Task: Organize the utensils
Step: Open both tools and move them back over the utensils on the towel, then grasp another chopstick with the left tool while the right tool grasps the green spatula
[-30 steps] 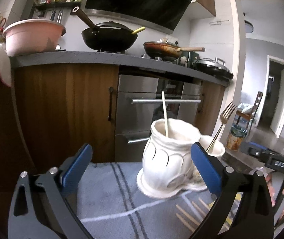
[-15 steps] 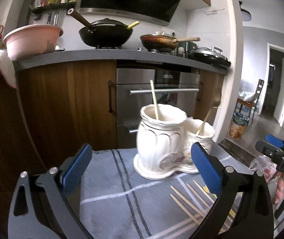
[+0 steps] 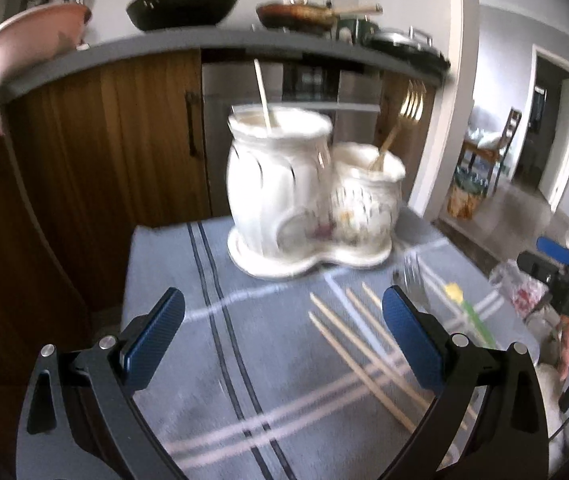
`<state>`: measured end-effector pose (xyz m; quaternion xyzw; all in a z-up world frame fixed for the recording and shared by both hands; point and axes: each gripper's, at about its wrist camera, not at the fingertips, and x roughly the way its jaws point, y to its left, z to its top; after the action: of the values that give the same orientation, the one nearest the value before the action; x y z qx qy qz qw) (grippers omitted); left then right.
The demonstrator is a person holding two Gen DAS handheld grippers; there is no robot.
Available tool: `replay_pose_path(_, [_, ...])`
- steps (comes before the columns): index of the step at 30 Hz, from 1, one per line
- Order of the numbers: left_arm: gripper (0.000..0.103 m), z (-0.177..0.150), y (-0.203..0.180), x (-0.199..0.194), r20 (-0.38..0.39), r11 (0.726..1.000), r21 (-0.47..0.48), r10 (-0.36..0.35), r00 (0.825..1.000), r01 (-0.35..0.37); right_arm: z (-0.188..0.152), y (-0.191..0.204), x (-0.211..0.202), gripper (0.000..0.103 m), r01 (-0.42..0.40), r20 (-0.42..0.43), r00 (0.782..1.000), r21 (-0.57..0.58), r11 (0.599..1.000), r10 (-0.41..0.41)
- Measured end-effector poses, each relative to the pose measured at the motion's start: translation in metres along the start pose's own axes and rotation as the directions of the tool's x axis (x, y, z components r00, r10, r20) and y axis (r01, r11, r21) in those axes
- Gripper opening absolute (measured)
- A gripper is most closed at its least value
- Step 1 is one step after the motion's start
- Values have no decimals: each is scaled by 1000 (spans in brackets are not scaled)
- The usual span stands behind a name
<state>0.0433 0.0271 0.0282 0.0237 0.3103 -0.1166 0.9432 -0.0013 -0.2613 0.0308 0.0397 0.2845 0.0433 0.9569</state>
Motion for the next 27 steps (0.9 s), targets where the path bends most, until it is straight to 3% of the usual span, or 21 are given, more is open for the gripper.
replay_pose_path(10, [97,-32,-24,35,-193,1000,-22,-13,981,9,-17,2,11,98,-28,-110,994,-47,998,22])
replay_pose_path(14, [95,-45,-42,43,-229,999,40,-2,973,11,-22,7,19,98,-20,-163,987,-87,996,6])
replay_pose_path(20, [72,-54,-55,48,-280,997,68,-26,960,46,-28,7,30,96,-43,-227,974,-84,996,22])
replay_pose_path(21, [62,-55,-57,48,-291,996,77,-26,956,50,-29,8,31,96,-44,-234,972,-86,995,23])
replay_pose_path(23, [54,-57,-59,48,-289,994,96,-17,957,46,-31,9,32,95,-49,-241,970,-89,995,26])
replay_pose_path(24, [47,-57,-61,48,-290,994,99,-18,957,49,-31,10,32,94,-55,-244,969,-93,994,30])
replay_pose_path(25, [33,-57,-61,48,-292,993,102,-21,956,53,-31,11,32,91,-55,-245,969,-96,994,30])
replay_pose_path(27, [14,-55,-63,47,-302,991,117,-26,953,64,-32,13,33,85,-57,-252,967,-95,994,32])
